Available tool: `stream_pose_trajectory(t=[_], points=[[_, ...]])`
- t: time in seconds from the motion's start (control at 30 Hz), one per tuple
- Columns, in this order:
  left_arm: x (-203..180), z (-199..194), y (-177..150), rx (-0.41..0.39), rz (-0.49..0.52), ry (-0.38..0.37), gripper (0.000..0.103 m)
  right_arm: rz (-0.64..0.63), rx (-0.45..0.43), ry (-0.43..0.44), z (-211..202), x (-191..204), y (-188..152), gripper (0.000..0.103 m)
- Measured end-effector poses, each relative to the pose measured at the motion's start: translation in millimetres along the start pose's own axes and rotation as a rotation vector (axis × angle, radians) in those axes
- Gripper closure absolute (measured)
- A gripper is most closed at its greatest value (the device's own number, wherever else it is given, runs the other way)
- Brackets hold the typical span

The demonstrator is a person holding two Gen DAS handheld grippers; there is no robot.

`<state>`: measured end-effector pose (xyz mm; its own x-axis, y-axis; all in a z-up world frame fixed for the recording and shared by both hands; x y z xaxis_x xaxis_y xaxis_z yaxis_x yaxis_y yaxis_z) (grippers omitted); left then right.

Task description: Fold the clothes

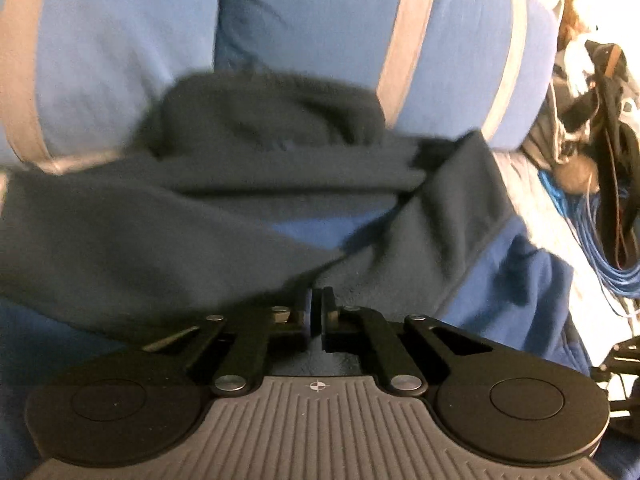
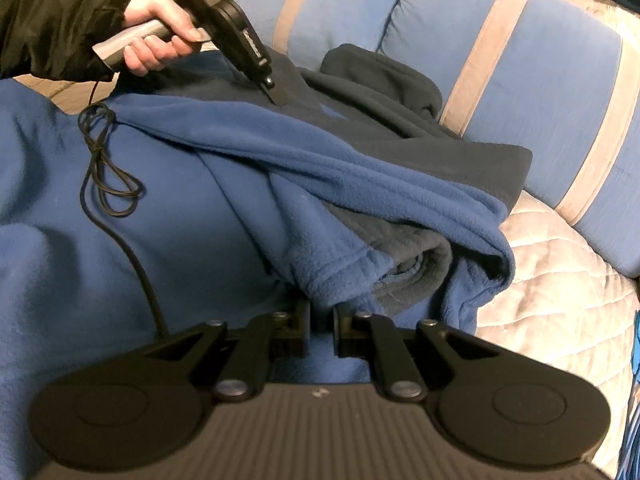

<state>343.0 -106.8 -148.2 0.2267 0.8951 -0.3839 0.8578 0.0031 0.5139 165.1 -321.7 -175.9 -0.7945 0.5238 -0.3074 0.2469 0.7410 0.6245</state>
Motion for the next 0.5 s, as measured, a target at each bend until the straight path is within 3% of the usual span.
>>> stream_pose_trajectory(t=[0.13,0.33,0.43,0.5], points=[[5,-12,8,-0.059,-0.008,0.038,0.099,-0.004,0.002,-0.001,-1,0,0,0.093],[2,-10,6,-0.051,-0.029,0.063,0.091,-0.009,0.014,-0.002,-2,2,1,0.093],[-4,-25,-1,-0.079,0.005,0.063,0.065,-0.008,0.023,-0.007,-10,-2,2,0.064],[-7,-35,-5,-0.097,0.027,0.063,0.058,0.022,0.003,-0.018,-22,-13,0,0.048]])
Point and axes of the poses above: each gripper's, at about its wrist camera, not at the fingertips, and z roughly the way its jaws point, x to its left, y to its top, the point moved 7 cm from there along z, roughly the way its jaws point, and after that the axes turned 15 degrees about -z, right-handed, at the moved point
